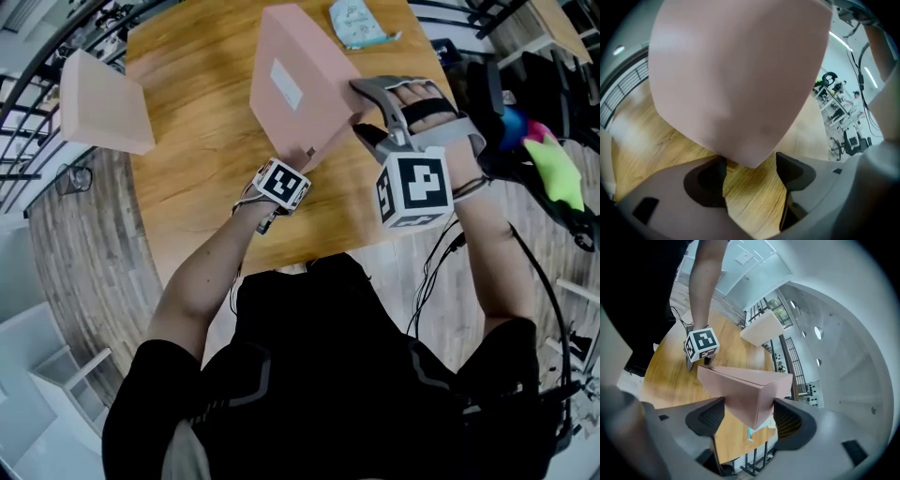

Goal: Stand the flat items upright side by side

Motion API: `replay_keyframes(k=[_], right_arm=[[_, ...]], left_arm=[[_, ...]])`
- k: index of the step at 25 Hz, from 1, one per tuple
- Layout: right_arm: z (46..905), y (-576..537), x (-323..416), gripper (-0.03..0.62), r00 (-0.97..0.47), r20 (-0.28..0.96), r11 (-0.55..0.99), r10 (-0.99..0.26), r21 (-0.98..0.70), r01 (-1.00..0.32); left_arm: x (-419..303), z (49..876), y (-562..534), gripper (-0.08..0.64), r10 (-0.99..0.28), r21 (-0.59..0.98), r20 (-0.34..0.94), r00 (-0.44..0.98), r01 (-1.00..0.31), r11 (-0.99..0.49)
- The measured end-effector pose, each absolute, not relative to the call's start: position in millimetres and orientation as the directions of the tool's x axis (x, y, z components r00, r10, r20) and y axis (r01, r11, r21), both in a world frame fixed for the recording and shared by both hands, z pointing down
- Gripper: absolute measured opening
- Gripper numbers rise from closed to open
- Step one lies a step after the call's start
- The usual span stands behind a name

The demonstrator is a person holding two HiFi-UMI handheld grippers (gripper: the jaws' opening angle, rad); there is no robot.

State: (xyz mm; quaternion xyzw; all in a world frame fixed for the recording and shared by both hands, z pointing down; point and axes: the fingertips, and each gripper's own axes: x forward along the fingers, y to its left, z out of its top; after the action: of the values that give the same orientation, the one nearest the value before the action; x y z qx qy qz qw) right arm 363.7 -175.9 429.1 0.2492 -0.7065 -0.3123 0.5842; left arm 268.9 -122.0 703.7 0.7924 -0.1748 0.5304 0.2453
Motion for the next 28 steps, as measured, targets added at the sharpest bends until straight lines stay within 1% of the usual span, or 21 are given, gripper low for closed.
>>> replay_keyframes(k=[2, 5, 7, 10, 15, 21, 22, 25, 28], right_arm=[[428.3, -173.7, 356.1, 0.334, -0.207, 0.665, 0.671, -0.718, 0.740, 0.052], [429.2, -166.8, 347.9, 0.327, -0.227, 0.657, 0.647, -0.719, 0.752, 0.128], [428.3, -166.5, 339.2, 0.322, -0.249, 0.647, 0.637, -0.721, 0.760, 0.132], [426.0, -163.7, 326.5, 0.322, -0.290, 0.636, 0.627, -0.715, 0.767, 0.137], [426.1, -156.9, 304.4, 0.322, -0.338, 0.624, 0.603, -0.705, 0.778, 0.177], [428.0, -159.3, 279.1, 0.328, -0.366, 0.604, 0.599, -0.708, 0.788, 0.143], [428.5, -159.1, 275.8, 0.333, -0.373, 0.600, 0.600, -0.708, 0.790, 0.131], [428.9, -159.2, 274.4, 0.336, -0.371, 0.594, 0.602, -0.713, 0.791, 0.111], [429.5, -159.2, 274.5, 0.338, -0.353, 0.595, 0.605, -0.722, 0.791, 0.096]], left_arm=[[269.4, 702.4, -122.0, 0.347, -0.028, 0.186, 0.924, 0.382, -0.510, -0.840], [278.2, 694.0, -117.4, 0.336, 0.026, 0.264, 0.909, 0.416, -0.525, -0.809], [277.4, 688.0, -120.0, 0.334, 0.013, 0.250, 0.908, 0.420, -0.516, -0.819], [269.3, 680.5, -127.7, 0.335, -0.056, 0.200, 0.898, 0.435, -0.519, -0.831], [243.2, 651.6, -140.4, 0.334, -0.185, 0.145, 0.872, 0.454, -0.599, -0.787], [198.4, 608.4, -152.1, 0.334, -0.306, 0.123, 0.815, 0.491, -0.664, -0.738], [189.9, 598.5, -153.4, 0.331, -0.339, 0.114, 0.798, 0.499, -0.678, -0.726], [169.0, 567.2, -156.9, 0.267, -0.428, 0.106, 0.733, 0.529, -0.710, -0.696], [148.2, 544.8, -156.7, 0.266, -0.467, 0.107, 0.696, 0.546, -0.722, -0.683]])
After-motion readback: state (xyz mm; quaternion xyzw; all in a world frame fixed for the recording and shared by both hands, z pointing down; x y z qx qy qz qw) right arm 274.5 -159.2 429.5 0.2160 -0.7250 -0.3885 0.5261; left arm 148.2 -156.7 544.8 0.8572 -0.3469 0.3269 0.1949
